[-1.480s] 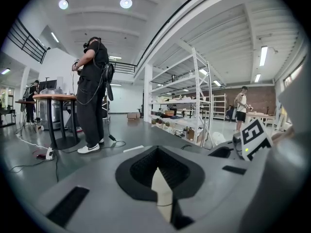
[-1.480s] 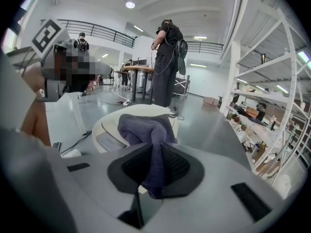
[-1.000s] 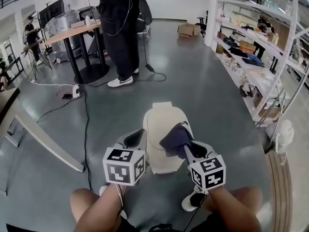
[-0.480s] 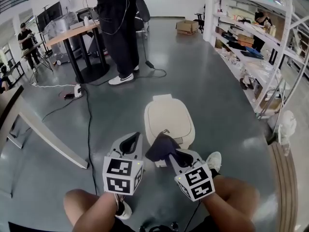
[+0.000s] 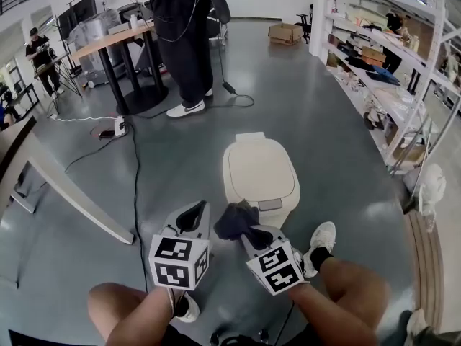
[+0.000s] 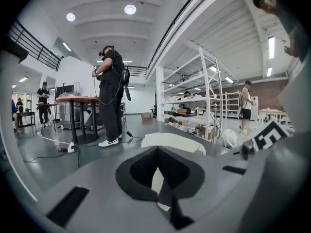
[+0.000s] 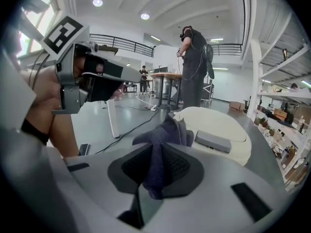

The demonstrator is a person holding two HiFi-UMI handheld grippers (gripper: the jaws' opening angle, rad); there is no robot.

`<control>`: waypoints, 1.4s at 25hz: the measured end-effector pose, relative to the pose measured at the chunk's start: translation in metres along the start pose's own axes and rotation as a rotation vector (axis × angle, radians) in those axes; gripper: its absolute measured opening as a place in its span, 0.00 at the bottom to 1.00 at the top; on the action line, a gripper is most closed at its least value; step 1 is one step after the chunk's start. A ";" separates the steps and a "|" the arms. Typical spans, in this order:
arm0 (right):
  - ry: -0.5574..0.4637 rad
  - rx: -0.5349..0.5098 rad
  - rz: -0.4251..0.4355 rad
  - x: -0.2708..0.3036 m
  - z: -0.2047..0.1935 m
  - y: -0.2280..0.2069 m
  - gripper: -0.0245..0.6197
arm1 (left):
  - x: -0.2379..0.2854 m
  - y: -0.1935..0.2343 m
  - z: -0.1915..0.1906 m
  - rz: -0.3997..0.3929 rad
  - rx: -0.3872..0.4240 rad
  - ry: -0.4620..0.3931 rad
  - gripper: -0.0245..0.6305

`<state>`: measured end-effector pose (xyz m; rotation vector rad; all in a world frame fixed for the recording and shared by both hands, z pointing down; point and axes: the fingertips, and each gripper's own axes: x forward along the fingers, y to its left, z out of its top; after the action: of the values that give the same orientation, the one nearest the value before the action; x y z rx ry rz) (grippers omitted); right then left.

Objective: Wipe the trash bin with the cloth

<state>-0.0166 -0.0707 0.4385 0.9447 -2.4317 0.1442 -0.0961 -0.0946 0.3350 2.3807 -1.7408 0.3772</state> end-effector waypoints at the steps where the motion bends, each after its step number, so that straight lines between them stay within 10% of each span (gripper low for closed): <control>1: 0.008 0.002 0.006 0.004 -0.002 0.001 0.12 | 0.001 0.001 -0.001 0.000 -0.008 0.001 0.04; 35: 0.135 0.151 -0.228 0.000 -0.068 -0.103 0.12 | 0.035 -0.015 -0.053 -0.048 -0.005 0.101 0.04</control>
<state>0.0803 -0.1295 0.4878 1.2303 -2.1960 0.3033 -0.0769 -0.1070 0.3959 2.3510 -1.6363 0.4766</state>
